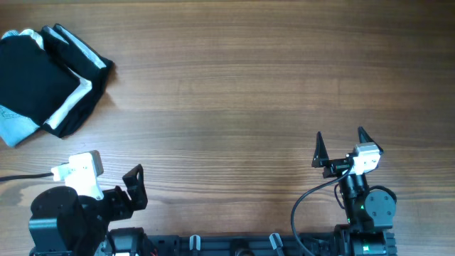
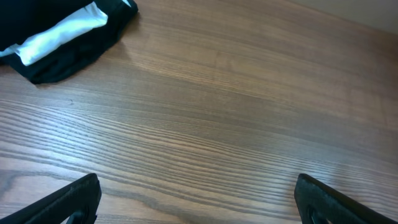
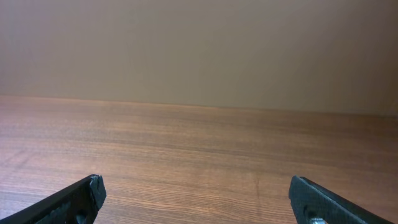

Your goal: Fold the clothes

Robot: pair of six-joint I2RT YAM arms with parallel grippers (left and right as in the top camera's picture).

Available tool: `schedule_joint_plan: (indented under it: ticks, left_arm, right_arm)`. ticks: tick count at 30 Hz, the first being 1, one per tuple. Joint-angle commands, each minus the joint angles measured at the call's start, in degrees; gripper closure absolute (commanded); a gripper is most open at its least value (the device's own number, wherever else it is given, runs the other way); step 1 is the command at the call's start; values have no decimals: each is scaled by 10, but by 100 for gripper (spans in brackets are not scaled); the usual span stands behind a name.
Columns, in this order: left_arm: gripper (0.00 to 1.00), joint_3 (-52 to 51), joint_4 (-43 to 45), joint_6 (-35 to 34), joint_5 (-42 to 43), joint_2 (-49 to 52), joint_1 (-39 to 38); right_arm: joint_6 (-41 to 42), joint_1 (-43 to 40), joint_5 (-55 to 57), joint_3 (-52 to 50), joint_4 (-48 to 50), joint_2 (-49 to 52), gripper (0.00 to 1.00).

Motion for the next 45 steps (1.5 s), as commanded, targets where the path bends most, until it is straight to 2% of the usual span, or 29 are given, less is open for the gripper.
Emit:
schedule_joint_plan:
  ticks: [1, 21, 25, 31, 34, 38, 40, 43, 45]
  left_arm:
    - [0, -1, 2, -5, 5, -1, 2]
    - [0, -16, 9, -5, 7, -8, 2]
    - [0, -133, 167, -5, 7, -64, 2]
    - [0, -388, 471, -5, 23, -189, 2]
    - [0, -474, 619, -5, 22, -232, 2]
    - [0, -560, 763, 1, 10, -264, 2]
    - [0, -592, 785, 1, 2, -270, 2]
    - [0, -592, 694, 1, 1, -270, 1]
    - [0, -592, 683, -1, 3, -270, 0]
  right_arm:
    - [-2, -2, 10, 0, 2, -5, 0]
    - [-2, -2, 10, 0, 2, -5, 0]
    - [-2, -2, 10, 0, 2, -5, 0]
    - [-2, -2, 10, 0, 2, -5, 0]
    - [-2, -2, 10, 0, 2, -5, 0]
    - [-2, -2, 10, 0, 2, -5, 0]
    - [-2, -2, 10, 0, 2, -5, 0]
    - [-2, -2, 10, 0, 2, -5, 0]
    - [-2, -2, 10, 0, 2, -5, 0]
